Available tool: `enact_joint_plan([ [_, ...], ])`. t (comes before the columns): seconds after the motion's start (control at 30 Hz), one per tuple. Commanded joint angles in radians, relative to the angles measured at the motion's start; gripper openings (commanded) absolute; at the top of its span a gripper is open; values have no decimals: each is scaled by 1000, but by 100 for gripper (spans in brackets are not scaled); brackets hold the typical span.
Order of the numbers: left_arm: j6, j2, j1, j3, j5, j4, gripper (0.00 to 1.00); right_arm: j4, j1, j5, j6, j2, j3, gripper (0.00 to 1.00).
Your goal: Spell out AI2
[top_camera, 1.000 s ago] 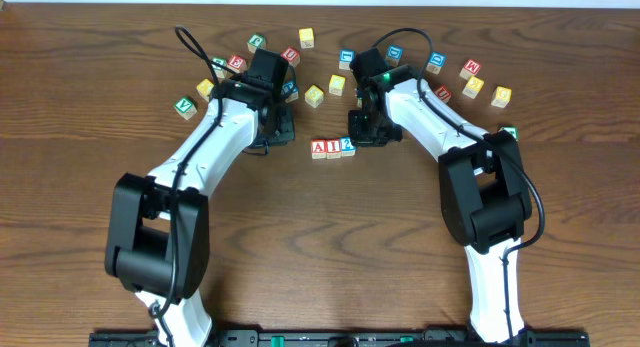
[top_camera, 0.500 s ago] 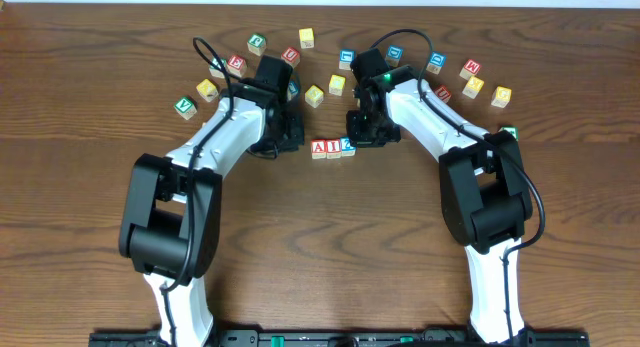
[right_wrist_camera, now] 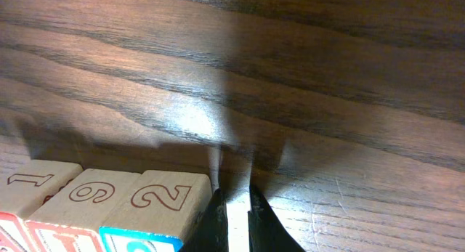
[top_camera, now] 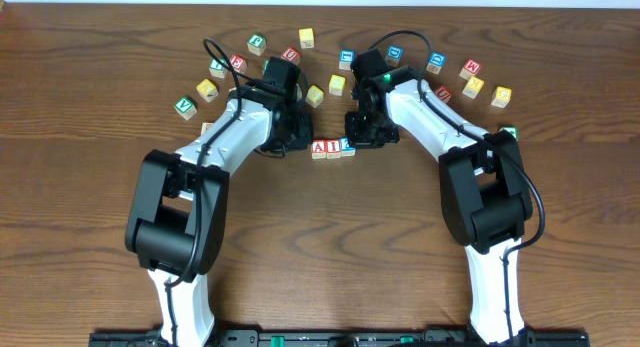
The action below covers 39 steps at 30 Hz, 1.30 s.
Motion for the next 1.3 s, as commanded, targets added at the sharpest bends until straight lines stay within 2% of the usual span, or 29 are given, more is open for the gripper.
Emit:
enact_joint_plan([
  [0.0,-10,39,-14,10,5,2,21,-3,4,-11,-19,-22,-8,6],
  [0.77,10,52,-35,10,4,20,20,-27,7,-17,-21,-22,-8,8],
  [1.27,-33,52,-37,10,5,51,20,25,19,-16,76,-22,-8,9],
])
